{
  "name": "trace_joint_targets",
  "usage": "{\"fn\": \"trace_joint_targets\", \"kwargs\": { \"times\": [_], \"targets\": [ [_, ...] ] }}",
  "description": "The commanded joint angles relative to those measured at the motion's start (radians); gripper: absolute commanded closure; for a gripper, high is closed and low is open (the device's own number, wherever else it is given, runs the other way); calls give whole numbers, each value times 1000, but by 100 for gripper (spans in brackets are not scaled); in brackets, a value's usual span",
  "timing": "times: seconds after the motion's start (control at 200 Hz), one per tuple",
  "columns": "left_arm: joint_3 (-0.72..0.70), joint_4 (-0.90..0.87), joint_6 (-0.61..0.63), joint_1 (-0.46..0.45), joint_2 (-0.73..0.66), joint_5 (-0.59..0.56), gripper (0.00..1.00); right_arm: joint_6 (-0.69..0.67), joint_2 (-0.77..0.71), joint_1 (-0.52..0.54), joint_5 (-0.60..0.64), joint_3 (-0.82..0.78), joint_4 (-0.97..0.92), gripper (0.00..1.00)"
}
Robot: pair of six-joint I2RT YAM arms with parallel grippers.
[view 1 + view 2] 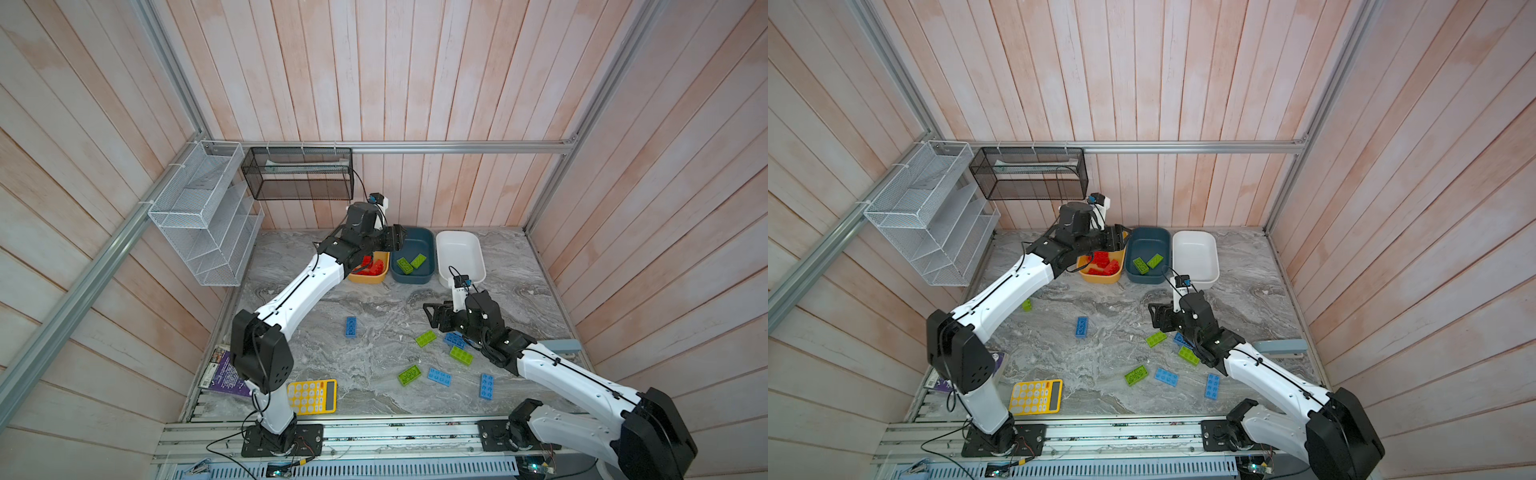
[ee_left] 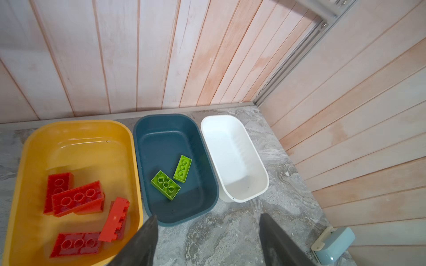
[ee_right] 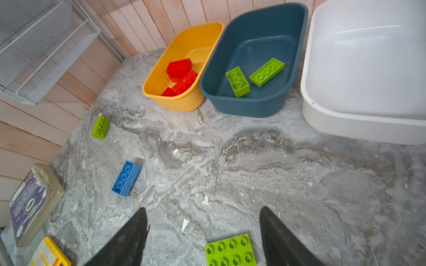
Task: Sort the legos into containers by color
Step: Pick up the lego from the bottom-right of the table.
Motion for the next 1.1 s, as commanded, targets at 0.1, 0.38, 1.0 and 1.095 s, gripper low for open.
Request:
{"fn": "trace_joint_targets", "kwargs": {
  "times": [0.1,0.38,1.0,1.095],
  "targets": [
    [-241,-14,10,1,-268,-90,28,35,-23,43,81,23,-218,23],
    [-583,-75,11,5,-608,-193,26,163,-3,50,156,-18,-373,23],
    [-789,-113,8,12,-781,-216,26,260,60,54,207,-75,-473,16],
    [-794,-107,7,12,-781,-211,26,269,63,55,208,-85,-480,13]
  ]
}}
